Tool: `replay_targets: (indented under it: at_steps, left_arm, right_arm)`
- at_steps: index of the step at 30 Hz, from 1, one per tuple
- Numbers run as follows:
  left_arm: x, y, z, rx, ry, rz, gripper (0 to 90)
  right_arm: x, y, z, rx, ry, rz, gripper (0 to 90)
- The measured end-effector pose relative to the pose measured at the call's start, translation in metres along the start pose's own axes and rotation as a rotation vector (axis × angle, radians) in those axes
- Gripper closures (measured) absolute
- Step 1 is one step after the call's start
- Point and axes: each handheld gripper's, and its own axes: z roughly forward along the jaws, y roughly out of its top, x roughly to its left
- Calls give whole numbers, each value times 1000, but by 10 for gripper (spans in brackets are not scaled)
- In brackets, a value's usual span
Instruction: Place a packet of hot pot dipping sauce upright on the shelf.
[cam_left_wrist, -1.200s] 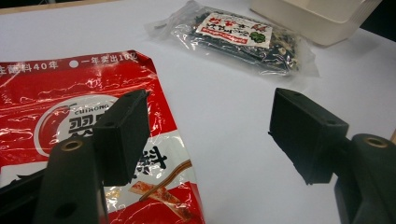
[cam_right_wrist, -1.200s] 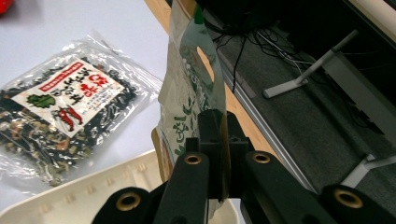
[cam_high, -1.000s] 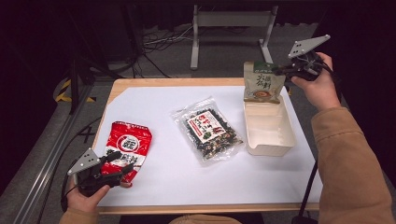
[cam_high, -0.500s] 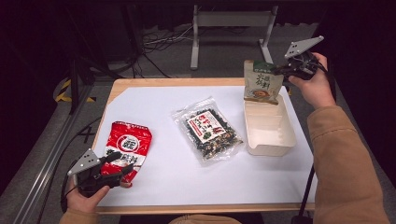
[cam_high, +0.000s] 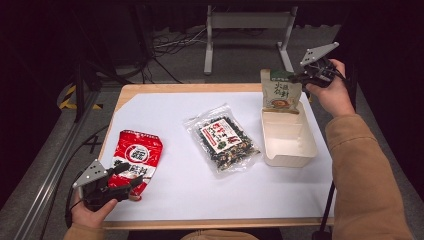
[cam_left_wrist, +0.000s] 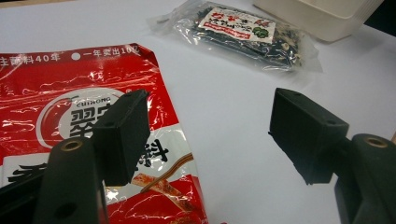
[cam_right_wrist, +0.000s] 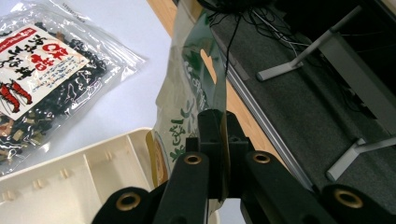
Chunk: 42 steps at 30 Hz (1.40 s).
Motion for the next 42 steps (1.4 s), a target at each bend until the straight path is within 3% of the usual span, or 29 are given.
replay_targets:
  at_steps: [5,13,21,29,32,36,42]
  left_arm:
    - [0,0,0,-1,0,-1,294]
    - [0,1,2,-4,-4,-6,294]
    - [1,2,5,0,-11,-2,294]
    - [0,3,7,2,-17,-2,294]
    - [0,4,7,3,-16,0,294]
    - [0,4,8,2,-18,-1,294]
    - [1,5,7,4,-14,0,294]
  right_arm:
    - [3,-2,5,7,17,-14,895]
    - [6,-13,15,25,32,15,894]
    - [7,-24,19,25,35,62,893]
    - [6,-37,19,81,18,134,885]
    - [5,-43,18,78,21,159,877]
    - [6,-42,17,76,20,173,841]
    - [9,-38,14,32,13,210,668]
